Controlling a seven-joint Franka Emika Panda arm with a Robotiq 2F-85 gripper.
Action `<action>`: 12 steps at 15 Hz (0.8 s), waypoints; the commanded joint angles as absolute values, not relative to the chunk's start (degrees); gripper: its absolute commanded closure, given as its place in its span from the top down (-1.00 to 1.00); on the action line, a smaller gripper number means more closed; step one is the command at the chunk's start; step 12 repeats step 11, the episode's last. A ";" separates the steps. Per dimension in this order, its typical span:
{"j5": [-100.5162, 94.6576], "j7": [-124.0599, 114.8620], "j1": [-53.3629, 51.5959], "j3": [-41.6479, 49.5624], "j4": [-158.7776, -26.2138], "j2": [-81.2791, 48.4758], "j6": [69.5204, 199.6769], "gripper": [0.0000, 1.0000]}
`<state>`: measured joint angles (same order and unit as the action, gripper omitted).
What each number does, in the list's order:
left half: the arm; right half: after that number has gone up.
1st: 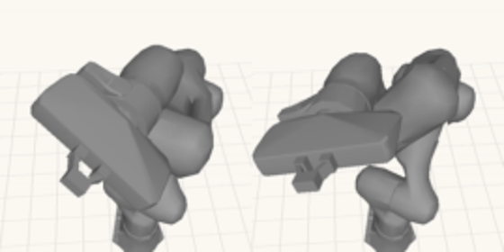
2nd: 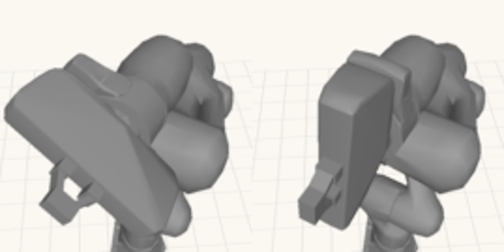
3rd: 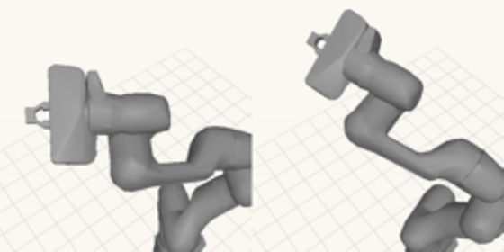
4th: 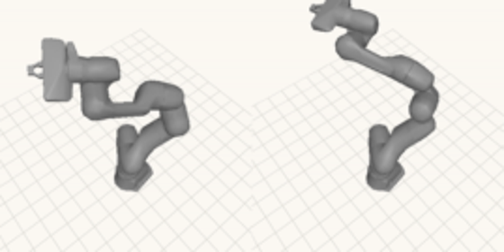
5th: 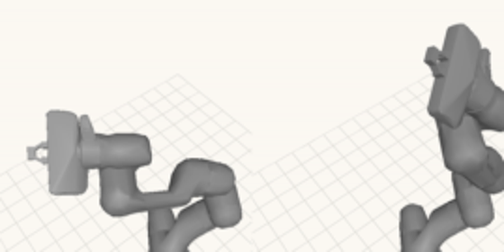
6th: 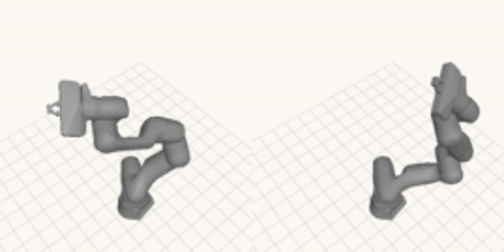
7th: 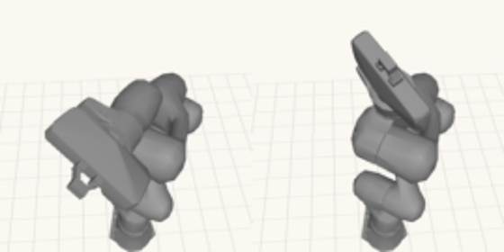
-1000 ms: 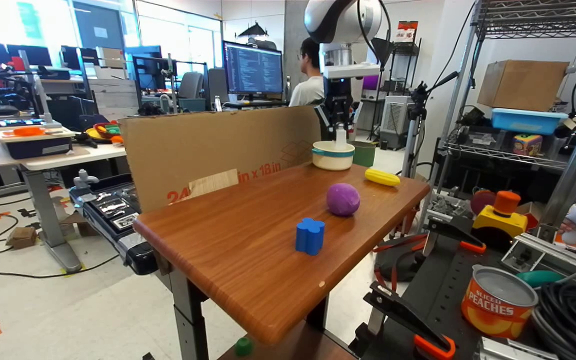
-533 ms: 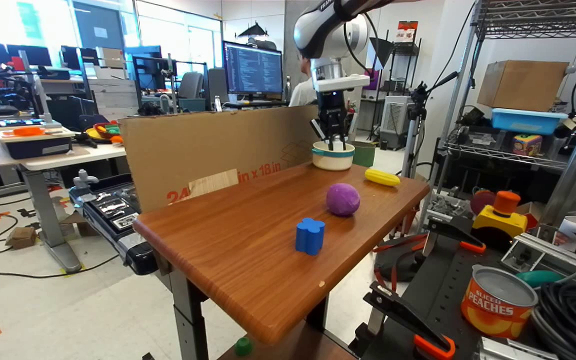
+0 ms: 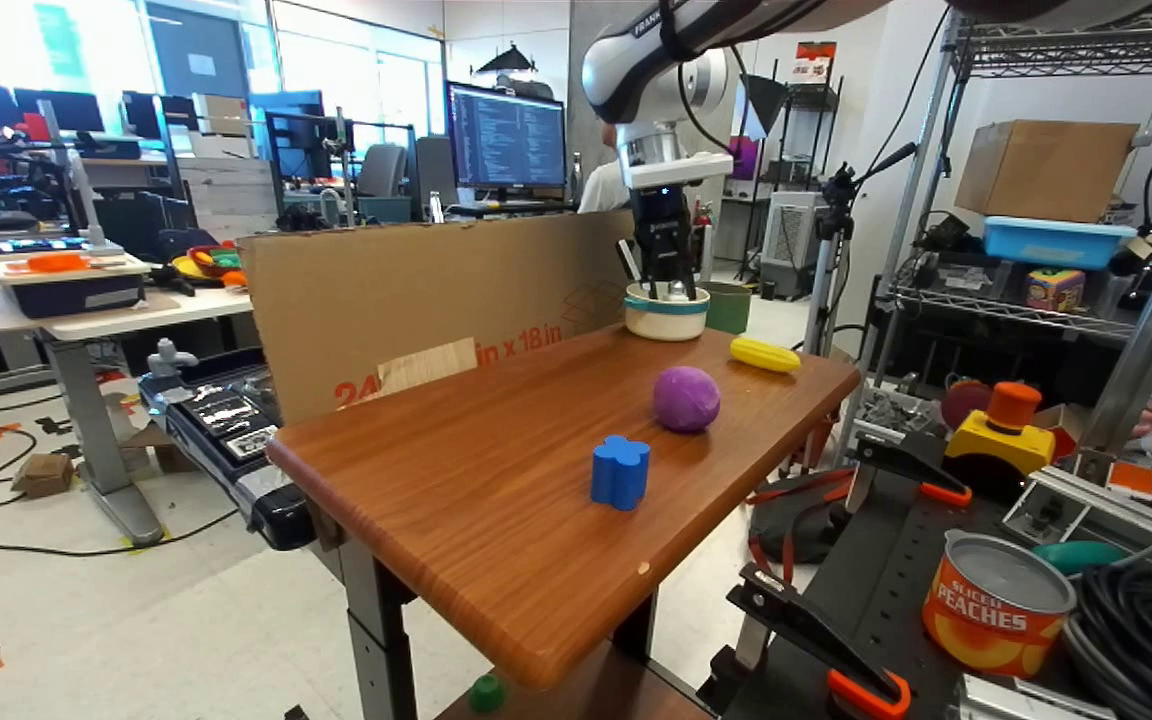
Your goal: Pick up the bottle from the table and put it in the bowl
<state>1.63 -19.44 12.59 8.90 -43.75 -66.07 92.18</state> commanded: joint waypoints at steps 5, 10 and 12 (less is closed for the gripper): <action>1.23 -16.84 9.03 8.20 -45.48 -57.60 90.43 1.00; 1.50 -17.73 7.49 8.58 -46.09 -55.15 89.76 1.00; 1.50 -17.73 7.34 8.58 -47.12 -54.18 89.69 1.00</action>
